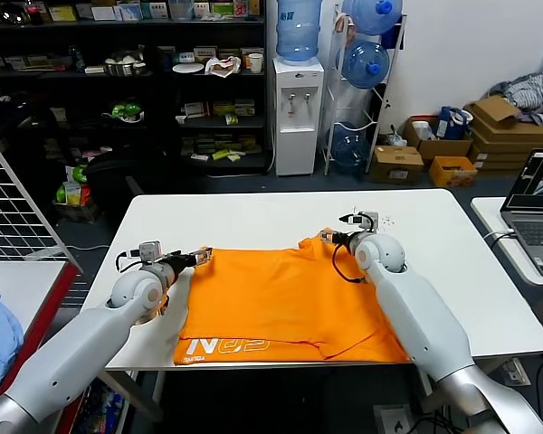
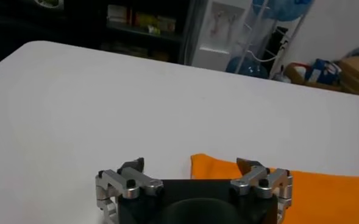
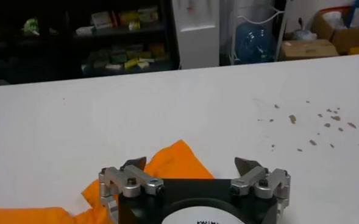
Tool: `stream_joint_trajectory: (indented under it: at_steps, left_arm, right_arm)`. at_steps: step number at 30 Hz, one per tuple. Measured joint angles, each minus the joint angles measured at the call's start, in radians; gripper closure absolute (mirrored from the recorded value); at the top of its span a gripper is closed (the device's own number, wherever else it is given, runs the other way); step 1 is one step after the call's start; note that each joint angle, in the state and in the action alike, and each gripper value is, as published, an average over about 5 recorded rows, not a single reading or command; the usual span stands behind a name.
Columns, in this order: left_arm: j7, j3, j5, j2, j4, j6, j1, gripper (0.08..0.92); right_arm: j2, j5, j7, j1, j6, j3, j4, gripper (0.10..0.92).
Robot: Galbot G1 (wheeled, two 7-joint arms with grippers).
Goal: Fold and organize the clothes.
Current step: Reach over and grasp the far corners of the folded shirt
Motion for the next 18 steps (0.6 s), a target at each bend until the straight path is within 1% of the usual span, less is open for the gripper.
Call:
stream_joint_trajectory:
  at_steps: [3, 6, 12, 18]
  left_arm:
    - [-0.001, 0.013, 0.004, -0.005, 0.004, 0.003, -0.01, 0.079]
    - [-0.001, 0.025, 0.01, -0.009, 0.01, 0.005, -0.016, 0.117]
    - [0.001, 0.043, 0.02, -0.015, 0.016, 0.006, -0.022, 0.268]
    - [0.006, 0.048, 0.029, -0.023, 0.026, 0.005, -0.025, 0.442]
  right_arm:
    - [0.003, -0.003, -0.004, 0.004, -0.004, -0.007, -0.011, 0.2]
    - [0.004, -0.003, -0.006, 0.006, -0.008, -0.013, -0.017, 0.284]
    - [0.005, 0.001, -0.007, 0.007, -0.014, -0.016, -0.018, 0.457]
    - [0.004, 0.009, -0.007, 0.001, -0.017, -0.019, -0.008, 0.631]
